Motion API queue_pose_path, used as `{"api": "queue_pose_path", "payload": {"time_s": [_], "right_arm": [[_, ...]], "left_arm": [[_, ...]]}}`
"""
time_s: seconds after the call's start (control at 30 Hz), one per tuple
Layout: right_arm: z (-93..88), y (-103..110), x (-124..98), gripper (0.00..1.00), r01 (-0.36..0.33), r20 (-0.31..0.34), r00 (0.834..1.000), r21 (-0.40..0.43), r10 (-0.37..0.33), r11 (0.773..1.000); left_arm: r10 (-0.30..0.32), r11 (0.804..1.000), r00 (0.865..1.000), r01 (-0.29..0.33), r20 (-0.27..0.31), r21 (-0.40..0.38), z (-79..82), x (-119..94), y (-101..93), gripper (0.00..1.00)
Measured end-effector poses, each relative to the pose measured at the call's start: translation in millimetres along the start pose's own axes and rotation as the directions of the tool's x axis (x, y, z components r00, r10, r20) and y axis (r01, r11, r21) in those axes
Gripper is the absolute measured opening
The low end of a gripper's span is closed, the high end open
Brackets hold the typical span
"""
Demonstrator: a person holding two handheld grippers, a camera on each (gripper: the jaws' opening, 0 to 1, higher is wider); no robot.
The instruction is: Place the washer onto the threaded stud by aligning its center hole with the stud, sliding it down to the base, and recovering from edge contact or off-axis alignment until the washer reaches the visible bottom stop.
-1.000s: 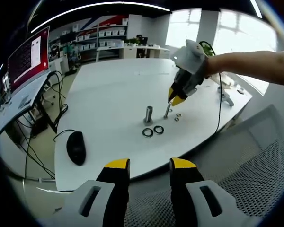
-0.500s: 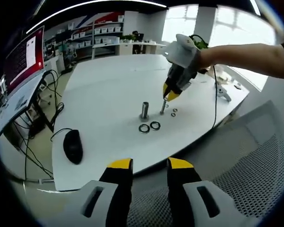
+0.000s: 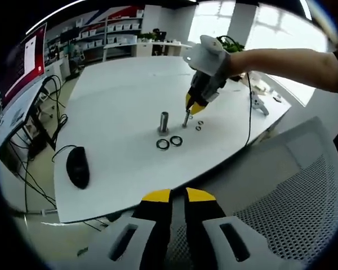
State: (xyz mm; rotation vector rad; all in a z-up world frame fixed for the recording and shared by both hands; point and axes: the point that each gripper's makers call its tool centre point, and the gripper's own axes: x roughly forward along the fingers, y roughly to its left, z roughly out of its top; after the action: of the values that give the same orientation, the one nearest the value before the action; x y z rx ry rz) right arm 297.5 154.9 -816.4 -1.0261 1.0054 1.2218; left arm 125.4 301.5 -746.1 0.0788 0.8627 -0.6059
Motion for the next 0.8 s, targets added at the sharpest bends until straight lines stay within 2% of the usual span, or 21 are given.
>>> {"api": "queue_pose_path", "payload": {"time_s": [0.2,0.7,0.8], "right_arm": [[-1.4,-1,10,0.13,-0.009,-0.011,1.000,-0.002,0.009,1.000],[-5.8,2,30,0.13,-0.034,-0.043,0.998,0.001,0.034,0.999],[-6.5,4,33,0.13,-0.039,-0.050,0.998,-0.001,0.039,0.999]], "left_arm": [[0.008,1.000,1.000,-0.008,0.005,0.010,0.6,0,2.1,0.10],[-0.021,0.999,1.000,0.021,-0.002,0.028,-1.4,2,-2.4,0.09],[-0.014,1.000,0.999,0.014,-0.037,-0.006,-6.3,4,0.4,0.12]]}}
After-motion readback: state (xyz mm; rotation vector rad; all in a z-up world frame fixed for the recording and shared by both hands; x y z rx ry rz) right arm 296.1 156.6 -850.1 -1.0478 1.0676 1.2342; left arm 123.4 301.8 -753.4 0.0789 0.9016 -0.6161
